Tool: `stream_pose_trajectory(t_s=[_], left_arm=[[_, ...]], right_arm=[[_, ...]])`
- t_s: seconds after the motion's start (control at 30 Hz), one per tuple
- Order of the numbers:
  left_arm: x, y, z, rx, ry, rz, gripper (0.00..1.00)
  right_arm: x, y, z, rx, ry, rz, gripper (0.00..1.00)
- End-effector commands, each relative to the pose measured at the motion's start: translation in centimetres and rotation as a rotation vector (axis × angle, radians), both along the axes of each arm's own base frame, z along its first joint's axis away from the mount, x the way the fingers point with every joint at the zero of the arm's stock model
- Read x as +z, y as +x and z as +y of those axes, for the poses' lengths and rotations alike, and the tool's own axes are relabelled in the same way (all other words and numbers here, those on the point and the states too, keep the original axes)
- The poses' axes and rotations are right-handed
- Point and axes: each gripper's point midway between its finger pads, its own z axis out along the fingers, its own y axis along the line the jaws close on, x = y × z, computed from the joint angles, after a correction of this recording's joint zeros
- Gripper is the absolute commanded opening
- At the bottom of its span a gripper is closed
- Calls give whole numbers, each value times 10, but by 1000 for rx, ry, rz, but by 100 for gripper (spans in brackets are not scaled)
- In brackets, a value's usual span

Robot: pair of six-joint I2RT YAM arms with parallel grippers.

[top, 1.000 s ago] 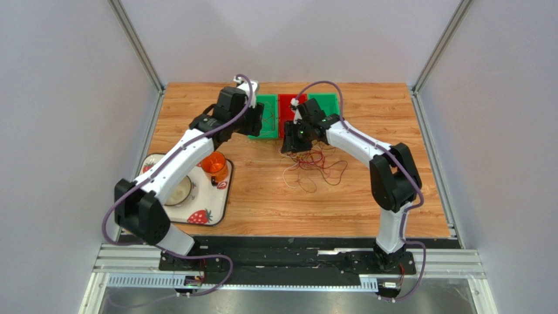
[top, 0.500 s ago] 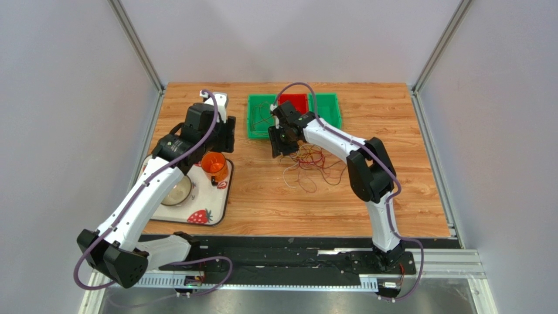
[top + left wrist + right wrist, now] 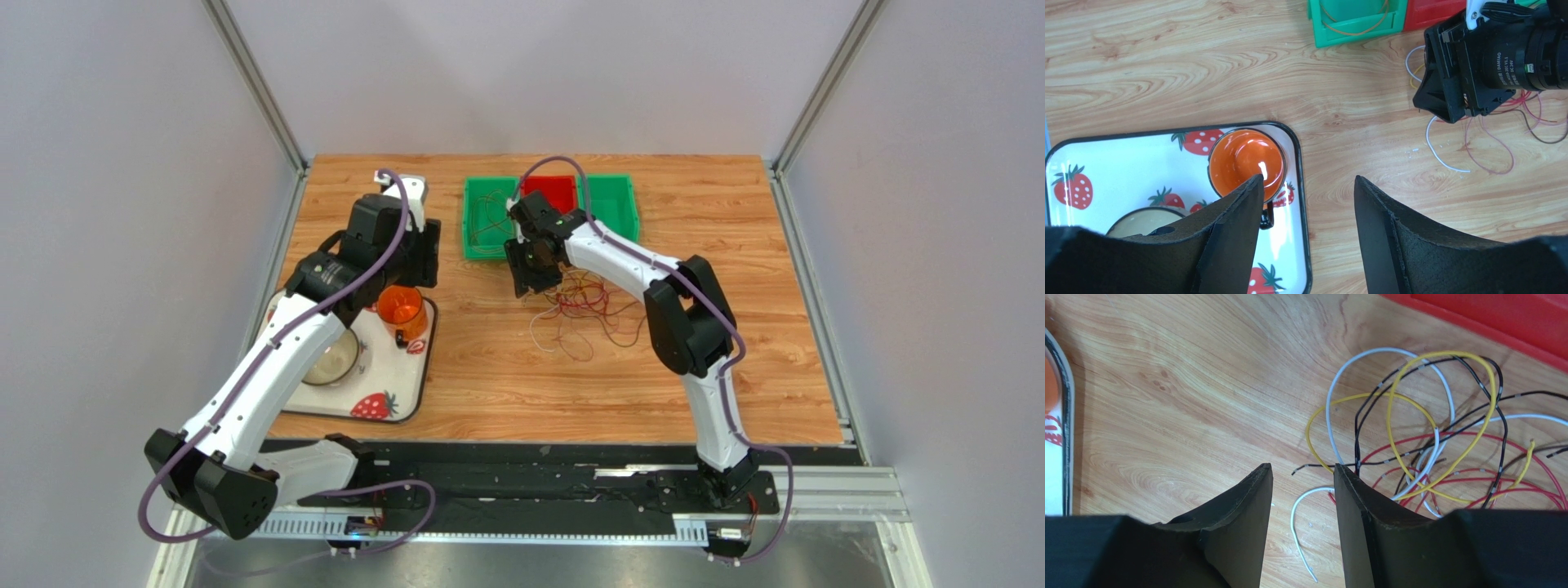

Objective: Untangle the cables

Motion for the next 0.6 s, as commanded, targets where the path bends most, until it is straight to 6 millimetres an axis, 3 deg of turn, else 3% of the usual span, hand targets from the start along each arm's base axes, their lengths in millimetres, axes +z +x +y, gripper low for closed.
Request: stream_pose_trajectory(t_s=[0.0, 0.2, 0.57], left_arm=[[1, -1, 2, 21, -9, 0, 64], [0, -2, 3, 24, -8, 0, 64], [0, -1, 2, 22, -11, 0, 63]], right_arm=[[17, 15, 17, 24, 27, -67, 45], [8, 17, 23, 33, 8, -55, 45], [-13, 3, 18, 35, -15, -12, 43]])
